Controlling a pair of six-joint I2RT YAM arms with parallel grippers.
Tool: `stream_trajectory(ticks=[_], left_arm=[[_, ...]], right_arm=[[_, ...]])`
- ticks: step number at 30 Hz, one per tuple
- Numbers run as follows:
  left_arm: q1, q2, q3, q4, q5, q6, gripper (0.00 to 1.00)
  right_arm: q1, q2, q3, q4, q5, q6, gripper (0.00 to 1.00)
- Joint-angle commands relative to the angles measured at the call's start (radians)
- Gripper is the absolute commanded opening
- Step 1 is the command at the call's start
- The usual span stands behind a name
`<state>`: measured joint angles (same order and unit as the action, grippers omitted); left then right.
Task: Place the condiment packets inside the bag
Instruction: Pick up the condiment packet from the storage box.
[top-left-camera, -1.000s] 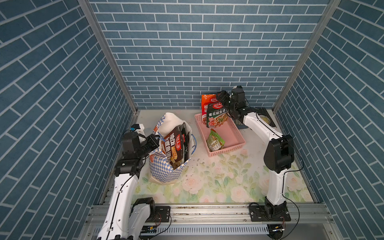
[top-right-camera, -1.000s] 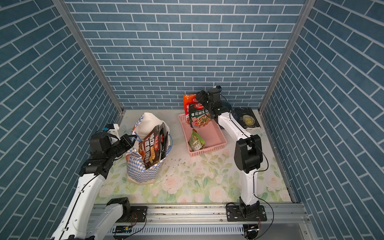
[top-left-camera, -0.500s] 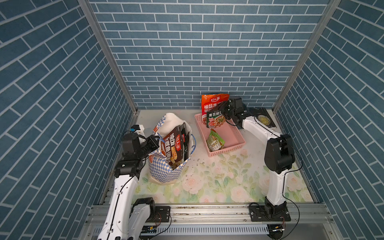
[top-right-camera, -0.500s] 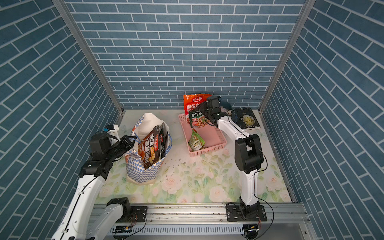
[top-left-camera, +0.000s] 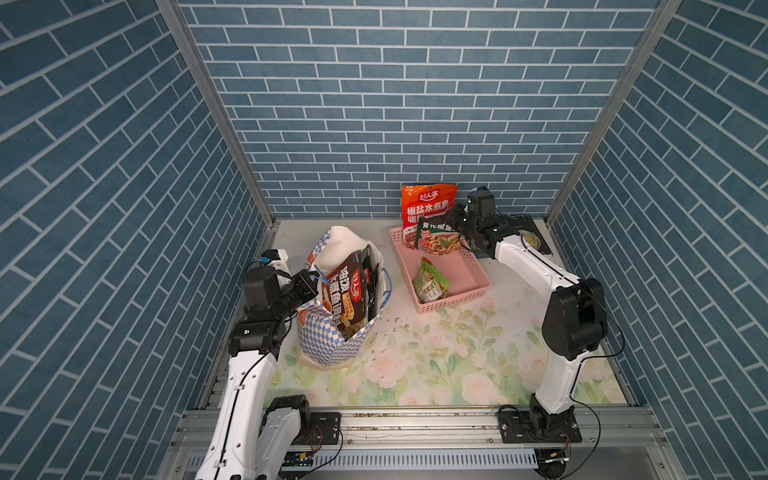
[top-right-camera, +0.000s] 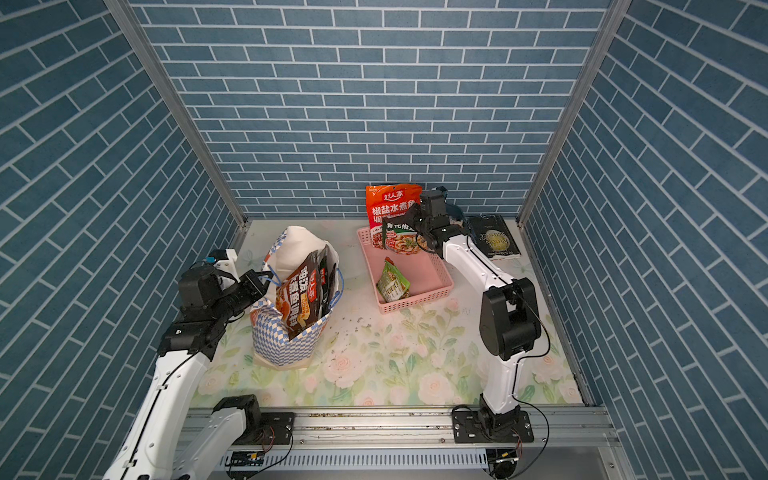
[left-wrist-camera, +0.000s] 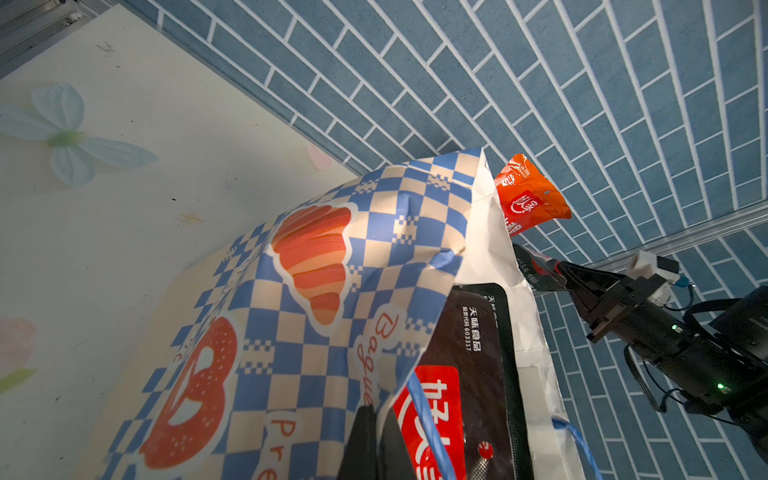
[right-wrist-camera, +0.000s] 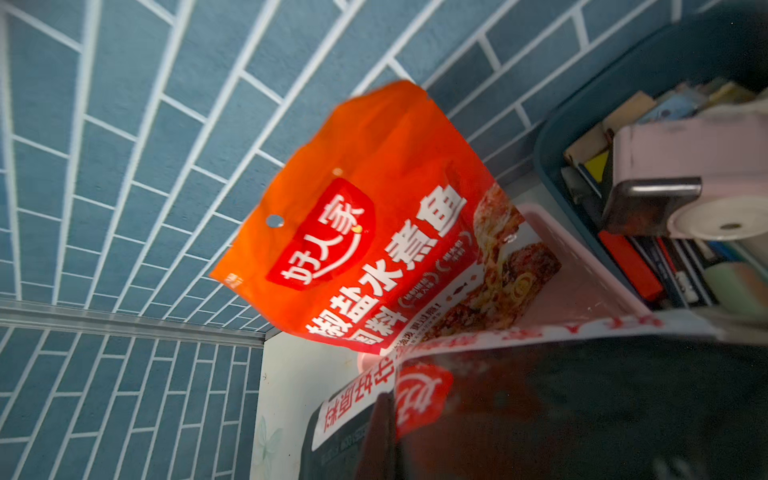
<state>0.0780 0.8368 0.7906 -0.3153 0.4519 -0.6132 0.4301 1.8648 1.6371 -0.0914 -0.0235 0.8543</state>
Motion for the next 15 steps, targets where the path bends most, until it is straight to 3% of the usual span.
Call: stream_trajectory(ticks=[1,10,15], left_arm=[[-0.003,0.001,-0.011,-0.01,0.037,-0.007,0.0],[-0.003,0.002,-0.014,-0.014,0.03,-0.01,0.0],[-0.003,0.004,-0.013,-0.016,0.031,-0.01,0.0]], right_arm=[[-0.012,-0.107,0.075,0.055,-0.022,-0.208,0.0],[0.011,-0.117,0.306,-0.055,-0.328,-0.417,0.0],[0.104,-0.091,0.461,-0.085,-0.554,-0.512,0.0]])
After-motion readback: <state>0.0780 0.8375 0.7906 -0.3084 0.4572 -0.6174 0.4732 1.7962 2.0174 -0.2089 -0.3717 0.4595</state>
